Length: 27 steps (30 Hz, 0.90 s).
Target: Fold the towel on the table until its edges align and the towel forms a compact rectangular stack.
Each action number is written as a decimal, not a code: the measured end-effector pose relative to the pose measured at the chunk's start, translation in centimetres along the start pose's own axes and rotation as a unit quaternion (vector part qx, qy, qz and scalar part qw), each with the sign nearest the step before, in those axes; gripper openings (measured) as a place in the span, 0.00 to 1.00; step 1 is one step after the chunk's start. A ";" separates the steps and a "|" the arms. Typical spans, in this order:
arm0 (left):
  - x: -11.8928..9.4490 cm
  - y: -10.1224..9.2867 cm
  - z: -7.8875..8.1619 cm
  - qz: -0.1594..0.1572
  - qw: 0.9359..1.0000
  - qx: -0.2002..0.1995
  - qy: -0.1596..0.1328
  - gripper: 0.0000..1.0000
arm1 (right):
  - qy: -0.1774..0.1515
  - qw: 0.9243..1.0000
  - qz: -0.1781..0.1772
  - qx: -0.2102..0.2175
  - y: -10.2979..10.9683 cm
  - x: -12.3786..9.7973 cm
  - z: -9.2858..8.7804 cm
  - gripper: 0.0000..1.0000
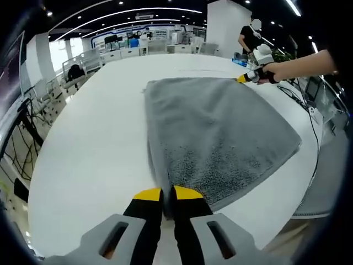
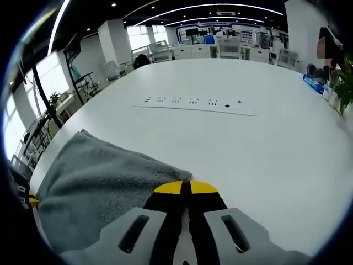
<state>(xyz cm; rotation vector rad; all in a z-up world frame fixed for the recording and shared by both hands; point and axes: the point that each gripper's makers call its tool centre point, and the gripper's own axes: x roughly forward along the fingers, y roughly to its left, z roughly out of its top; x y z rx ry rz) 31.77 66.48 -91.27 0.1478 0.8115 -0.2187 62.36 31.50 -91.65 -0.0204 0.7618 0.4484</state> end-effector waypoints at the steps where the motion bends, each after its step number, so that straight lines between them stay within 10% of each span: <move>1: 0.1 -0.4 0.1 -0.001 1.000 0.009 0.002 0.06 | 0.001 1.000 -0.001 -0.001 -0.6 -0.3 -0.2 0.00; 27: 2.8 -15.3 3.6 -0.129 0.983 0.127 0.024 0.05 | 0.022 0.998 -0.054 -0.012 -12.2 -7.1 -2.9 0.00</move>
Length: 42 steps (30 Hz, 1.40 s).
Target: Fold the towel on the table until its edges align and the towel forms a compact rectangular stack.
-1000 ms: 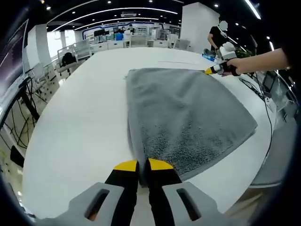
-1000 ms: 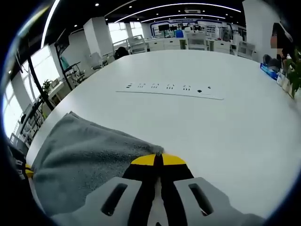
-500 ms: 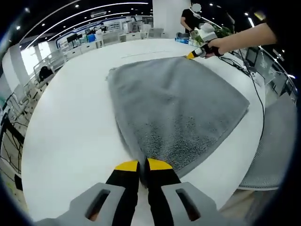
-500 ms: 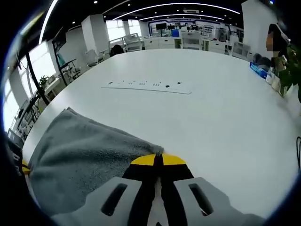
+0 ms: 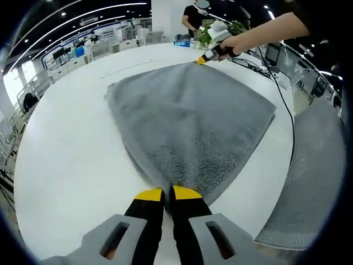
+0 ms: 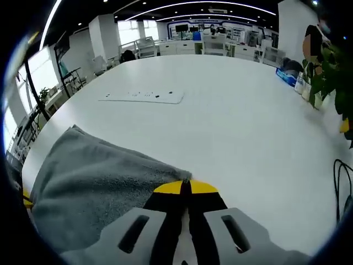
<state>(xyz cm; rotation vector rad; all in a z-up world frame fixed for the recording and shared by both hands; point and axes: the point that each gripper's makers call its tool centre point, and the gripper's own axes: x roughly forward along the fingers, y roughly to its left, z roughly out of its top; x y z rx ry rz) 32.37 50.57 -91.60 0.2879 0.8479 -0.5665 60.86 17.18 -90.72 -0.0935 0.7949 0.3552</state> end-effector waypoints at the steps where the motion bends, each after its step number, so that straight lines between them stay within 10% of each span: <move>1: 0.2 -0.4 0.2 -0.003 1.000 0.003 0.000 0.05 | 0.000 1.000 0.000 -0.001 -0.2 -0.1 0.0 0.00; 27: 1.3 -3.0 1.7 -0.010 1.000 0.027 -0.003 0.07 | -0.020 1.000 0.001 0.019 -2.8 -0.1 0.3 0.03; 33: 1.0 -2.9 3.2 -0.003 0.999 0.004 -0.040 0.34 | -0.035 0.999 0.020 0.027 -2.3 -0.8 0.9 0.19; 42: 1.0 -3.0 5.2 0.006 0.998 0.006 -0.057 0.49 | -0.051 0.998 0.040 0.022 -2.2 -2.6 1.8 0.29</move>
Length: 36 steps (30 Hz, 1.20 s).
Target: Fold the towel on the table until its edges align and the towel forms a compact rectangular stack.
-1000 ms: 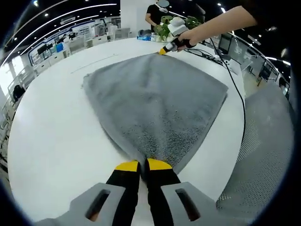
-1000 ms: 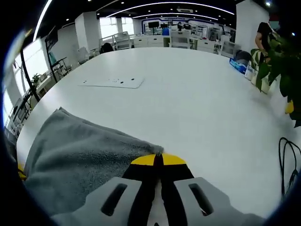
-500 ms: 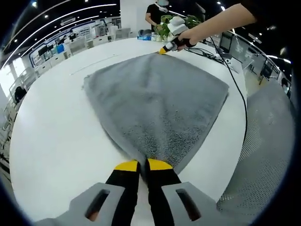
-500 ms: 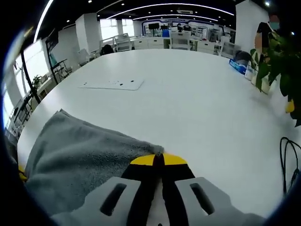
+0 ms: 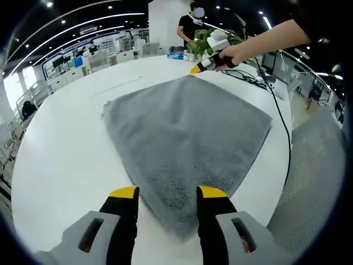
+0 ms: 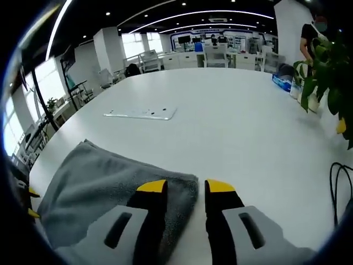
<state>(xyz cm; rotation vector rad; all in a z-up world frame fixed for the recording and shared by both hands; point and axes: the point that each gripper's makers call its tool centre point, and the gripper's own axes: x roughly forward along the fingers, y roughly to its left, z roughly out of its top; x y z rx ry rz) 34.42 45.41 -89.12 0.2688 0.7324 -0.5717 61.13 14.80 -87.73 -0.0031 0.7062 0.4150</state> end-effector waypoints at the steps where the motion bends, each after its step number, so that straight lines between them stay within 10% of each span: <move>1: 0.0 0.0 0.3 0.002 1.000 0.004 -0.003 0.52 | 0.002 1.000 0.001 0.002 0.0 -0.2 -0.1 0.31; 14: 0.6 -3.7 4.0 -0.022 0.999 0.012 -0.022 0.73 | -0.011 1.000 0.003 0.008 -1.0 -3.7 -0.2 0.40; 36: 3.3 -13.9 10.5 -0.104 0.989 0.091 -0.049 0.76 | -0.028 0.999 0.042 0.003 -0.2 -7.8 0.2 0.47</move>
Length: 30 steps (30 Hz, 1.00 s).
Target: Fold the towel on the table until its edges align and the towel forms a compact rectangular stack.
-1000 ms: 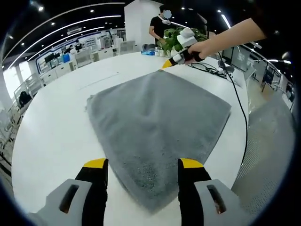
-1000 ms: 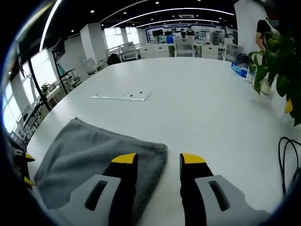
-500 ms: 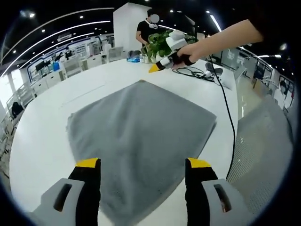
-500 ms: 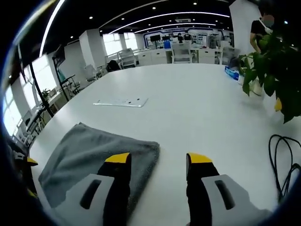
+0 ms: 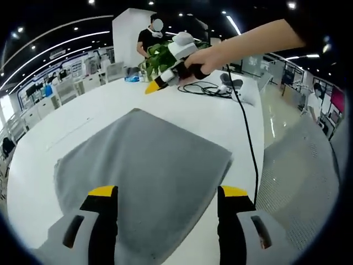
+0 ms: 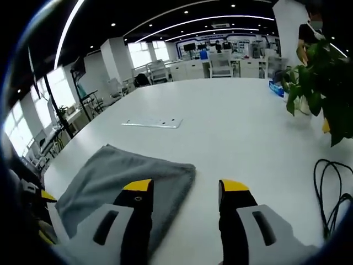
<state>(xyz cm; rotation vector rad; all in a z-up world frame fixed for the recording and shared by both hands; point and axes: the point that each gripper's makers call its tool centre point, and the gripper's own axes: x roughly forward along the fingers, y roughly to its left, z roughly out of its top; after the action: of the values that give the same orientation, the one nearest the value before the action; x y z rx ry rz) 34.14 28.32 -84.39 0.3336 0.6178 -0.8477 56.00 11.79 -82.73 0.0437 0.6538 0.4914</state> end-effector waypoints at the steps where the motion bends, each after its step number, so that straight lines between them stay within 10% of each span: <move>1: 0.3 -0.4 0.3 -0.006 1.000 0.002 0.000 0.75 | 0.001 1.000 0.001 -0.002 0.0 -0.1 0.0 0.47; 18: 6.1 -7.0 4.1 -0.073 0.995 0.068 0.013 0.72 | 0.001 1.000 0.024 -0.010 -2.1 0.4 -0.3 0.47; 30: 9.3 -8.6 3.4 -0.096 0.991 0.089 0.036 0.62 | -0.008 0.999 0.043 0.000 -1.5 2.0 0.1 0.47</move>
<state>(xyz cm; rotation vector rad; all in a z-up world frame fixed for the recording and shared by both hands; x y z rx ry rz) 33.37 15.73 -87.91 0.4728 0.6492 -1.0833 58.06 11.40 -84.09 0.0759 0.6383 0.5736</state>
